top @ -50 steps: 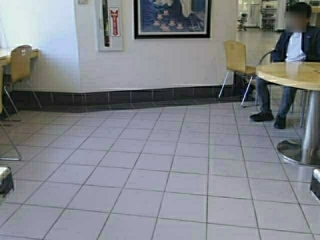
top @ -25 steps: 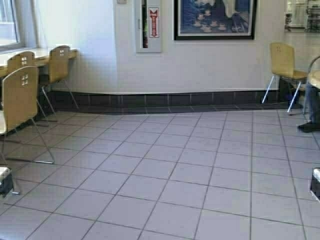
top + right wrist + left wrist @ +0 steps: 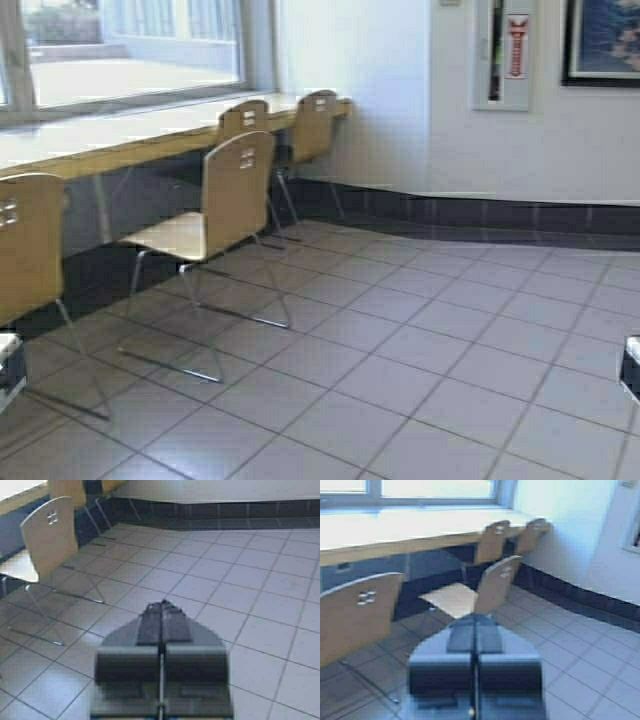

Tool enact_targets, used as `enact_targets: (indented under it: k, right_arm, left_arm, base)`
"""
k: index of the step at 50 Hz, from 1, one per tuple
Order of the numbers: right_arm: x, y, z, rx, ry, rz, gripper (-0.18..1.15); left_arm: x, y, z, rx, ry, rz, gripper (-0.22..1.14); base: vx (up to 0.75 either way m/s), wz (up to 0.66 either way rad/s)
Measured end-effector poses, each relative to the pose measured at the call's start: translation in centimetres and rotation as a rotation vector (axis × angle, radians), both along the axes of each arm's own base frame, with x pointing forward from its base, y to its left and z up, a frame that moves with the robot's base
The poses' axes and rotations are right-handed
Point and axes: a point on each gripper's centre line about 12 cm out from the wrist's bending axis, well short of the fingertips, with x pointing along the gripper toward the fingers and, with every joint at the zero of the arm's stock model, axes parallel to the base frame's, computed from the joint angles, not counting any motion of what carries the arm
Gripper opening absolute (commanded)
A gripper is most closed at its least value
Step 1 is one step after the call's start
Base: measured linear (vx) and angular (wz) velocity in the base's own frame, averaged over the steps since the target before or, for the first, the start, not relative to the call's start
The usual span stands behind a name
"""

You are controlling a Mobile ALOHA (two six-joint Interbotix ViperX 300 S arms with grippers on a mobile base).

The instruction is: Push the chairs under the table

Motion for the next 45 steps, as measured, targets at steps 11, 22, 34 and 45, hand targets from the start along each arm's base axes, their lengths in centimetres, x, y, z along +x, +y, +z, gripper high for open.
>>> enact_targets:
  k: [11, 22, 34, 45]
  right_arm:
    - [0.1, 0.5, -0.5, 0.009, 0.020, 0.025, 0.05]
    - [0.2, 1.8, -0.7, 0.014, 0.031, 0.082, 0.05]
    - [0.8, 1.9, -1.6, 0.012, 0.077, 0.085, 0.05]
    - [1.1, 2.0, -1.6, 0.008, 0.086, 0.086, 0.05]
  left_arm:
    - [0.3, 0.0, -0.8, -0.008, 0.030, 0.000, 0.03]
    - [0.3, 0.1, -0.7, -0.013, 0.028, 0.002, 0.03]
    - [0.3, 0.0, -0.7, -0.035, 0.026, -0.001, 0.03]
    - [0.4, 0.1, -0.8, -0.037, 0.029, -0.001, 0.03]
  base:
    - [0.31, 0.74]
    - [0.28, 0.56]
    - [0.25, 0.43]
    - [0.28, 0.42]
